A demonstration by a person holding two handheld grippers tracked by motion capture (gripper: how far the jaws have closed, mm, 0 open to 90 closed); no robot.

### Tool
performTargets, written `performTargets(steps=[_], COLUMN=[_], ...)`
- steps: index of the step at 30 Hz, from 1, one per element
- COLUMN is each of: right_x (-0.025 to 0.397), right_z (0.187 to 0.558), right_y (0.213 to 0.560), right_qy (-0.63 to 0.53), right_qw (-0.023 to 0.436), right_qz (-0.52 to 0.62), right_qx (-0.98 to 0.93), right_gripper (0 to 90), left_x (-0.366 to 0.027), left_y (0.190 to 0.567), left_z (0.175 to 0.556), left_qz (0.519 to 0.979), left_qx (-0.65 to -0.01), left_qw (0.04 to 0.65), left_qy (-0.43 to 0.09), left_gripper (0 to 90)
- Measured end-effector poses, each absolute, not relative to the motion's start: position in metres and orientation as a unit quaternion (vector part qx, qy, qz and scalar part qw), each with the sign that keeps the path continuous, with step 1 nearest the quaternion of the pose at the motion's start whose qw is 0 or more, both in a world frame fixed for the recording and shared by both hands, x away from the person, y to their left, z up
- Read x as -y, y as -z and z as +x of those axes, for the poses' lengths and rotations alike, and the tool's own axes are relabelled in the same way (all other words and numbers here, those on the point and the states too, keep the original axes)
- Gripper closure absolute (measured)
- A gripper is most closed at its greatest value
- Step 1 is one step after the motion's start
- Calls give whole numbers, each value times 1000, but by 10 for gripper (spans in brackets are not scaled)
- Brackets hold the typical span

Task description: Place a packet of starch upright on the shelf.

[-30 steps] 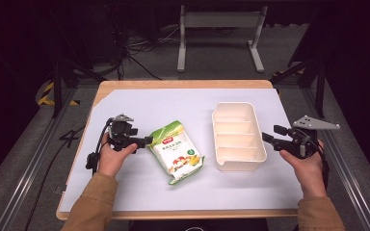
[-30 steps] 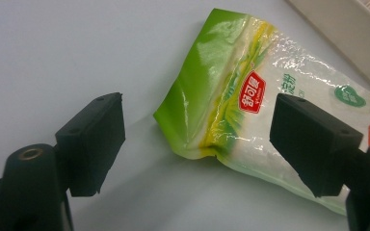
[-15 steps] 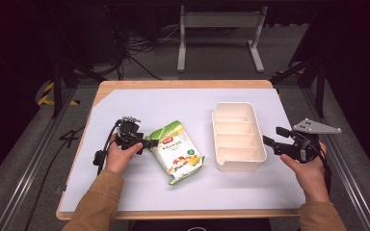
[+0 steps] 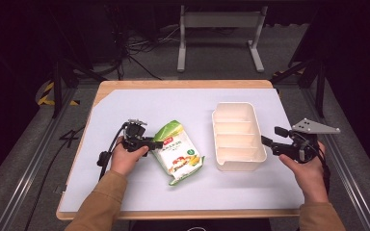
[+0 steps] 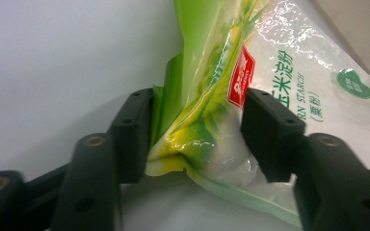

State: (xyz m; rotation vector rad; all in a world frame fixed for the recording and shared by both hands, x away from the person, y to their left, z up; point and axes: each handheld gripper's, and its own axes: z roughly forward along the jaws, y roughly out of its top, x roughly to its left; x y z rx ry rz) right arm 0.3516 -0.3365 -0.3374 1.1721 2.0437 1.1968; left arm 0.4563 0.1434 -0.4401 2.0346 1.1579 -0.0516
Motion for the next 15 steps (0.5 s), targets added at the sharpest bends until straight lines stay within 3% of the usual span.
performTargets(steps=[3, 5, 9, 15], right_x=[336, 336, 336, 336], right_z=[352, 352, 351, 350], right_y=[337, 337, 336, 334], right_qy=[-439, -439, -443, -443], right_qw=[247, 242, 236, 238], right_qz=[429, 427, 414, 405], right_qx=[-750, -753, -759, -764], right_gripper=[363, 406, 520, 567], left_x=[-143, -142, -139, -140], left_y=[440, 439, 437, 434], left_z=[455, 453, 451, 449], left_qz=[800, 802, 805, 802], left_qx=[-459, -459, -456, -455], left_qw=[386, 382, 379, 386], left_qy=[16, 9, -1, -2], left_gripper=[556, 685, 741, 769])
